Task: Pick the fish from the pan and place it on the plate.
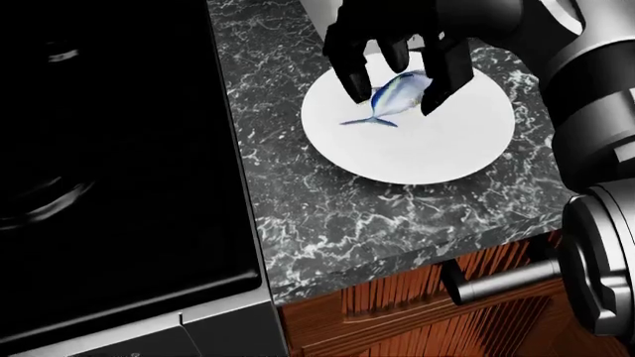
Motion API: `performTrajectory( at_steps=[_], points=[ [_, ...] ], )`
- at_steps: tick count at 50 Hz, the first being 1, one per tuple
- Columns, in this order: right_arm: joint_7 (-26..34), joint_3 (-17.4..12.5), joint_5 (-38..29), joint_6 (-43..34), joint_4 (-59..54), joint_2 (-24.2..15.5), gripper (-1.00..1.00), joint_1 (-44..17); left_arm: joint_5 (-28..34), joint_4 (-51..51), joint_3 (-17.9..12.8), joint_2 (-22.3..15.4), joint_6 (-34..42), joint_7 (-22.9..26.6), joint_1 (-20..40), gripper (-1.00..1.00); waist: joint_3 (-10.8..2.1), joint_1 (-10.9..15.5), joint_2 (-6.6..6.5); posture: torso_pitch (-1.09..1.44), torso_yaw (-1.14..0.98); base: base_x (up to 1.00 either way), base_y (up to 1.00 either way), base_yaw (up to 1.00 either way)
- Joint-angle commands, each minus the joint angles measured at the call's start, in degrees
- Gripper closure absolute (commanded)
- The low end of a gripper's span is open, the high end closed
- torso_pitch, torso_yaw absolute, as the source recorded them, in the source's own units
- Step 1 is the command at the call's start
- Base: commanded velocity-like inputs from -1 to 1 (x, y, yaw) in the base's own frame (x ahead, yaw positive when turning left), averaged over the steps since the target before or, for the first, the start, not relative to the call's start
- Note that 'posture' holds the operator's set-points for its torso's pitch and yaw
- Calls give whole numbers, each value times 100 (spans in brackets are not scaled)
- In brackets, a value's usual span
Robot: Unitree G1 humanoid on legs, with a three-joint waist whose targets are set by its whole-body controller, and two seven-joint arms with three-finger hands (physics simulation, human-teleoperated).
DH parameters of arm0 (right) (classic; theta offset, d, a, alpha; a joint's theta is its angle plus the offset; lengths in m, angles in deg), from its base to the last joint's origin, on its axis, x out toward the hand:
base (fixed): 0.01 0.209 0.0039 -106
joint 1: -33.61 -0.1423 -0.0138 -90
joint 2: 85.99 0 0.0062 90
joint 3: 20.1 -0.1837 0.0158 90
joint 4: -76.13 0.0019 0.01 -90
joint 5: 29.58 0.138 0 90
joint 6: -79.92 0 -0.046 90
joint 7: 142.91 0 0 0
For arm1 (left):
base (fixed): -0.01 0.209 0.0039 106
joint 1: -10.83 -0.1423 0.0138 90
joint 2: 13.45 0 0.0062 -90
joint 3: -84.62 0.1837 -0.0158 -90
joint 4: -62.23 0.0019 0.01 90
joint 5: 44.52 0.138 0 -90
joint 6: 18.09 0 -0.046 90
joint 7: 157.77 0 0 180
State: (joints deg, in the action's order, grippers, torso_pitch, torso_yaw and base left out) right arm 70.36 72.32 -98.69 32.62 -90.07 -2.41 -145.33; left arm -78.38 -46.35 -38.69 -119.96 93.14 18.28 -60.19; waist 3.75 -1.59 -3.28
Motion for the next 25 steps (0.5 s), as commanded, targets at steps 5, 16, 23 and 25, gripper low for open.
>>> performTrajectory(
  at_steps=[5, 16, 23, 25],
  points=[
    [-41, -94, 163, -20, 254, -72, 20, -309, 3, -160, -96, -120, -155, 11, 114, -100, -178, -2, -20, 0, 0, 0, 0, 0],
    [120, -112, 223, -29, 253, -113, -4, -384, 11, -171, -106, -124, -149, 12, 110, -100, -183, -9, -12, 0, 0, 0, 0, 0],
    [228, -125, 265, -34, 252, -127, -10, -479, 4, -172, -113, -135, -138, 6, 118, -100, -180, -5, -18, 0, 0, 0, 0, 0],
    [278, -133, 282, -33, 248, -140, -10, -536, 0, -170, -111, -144, -130, -3, 133, -100, -178, -4, -19, 0, 0, 0, 0, 0]
  ],
)
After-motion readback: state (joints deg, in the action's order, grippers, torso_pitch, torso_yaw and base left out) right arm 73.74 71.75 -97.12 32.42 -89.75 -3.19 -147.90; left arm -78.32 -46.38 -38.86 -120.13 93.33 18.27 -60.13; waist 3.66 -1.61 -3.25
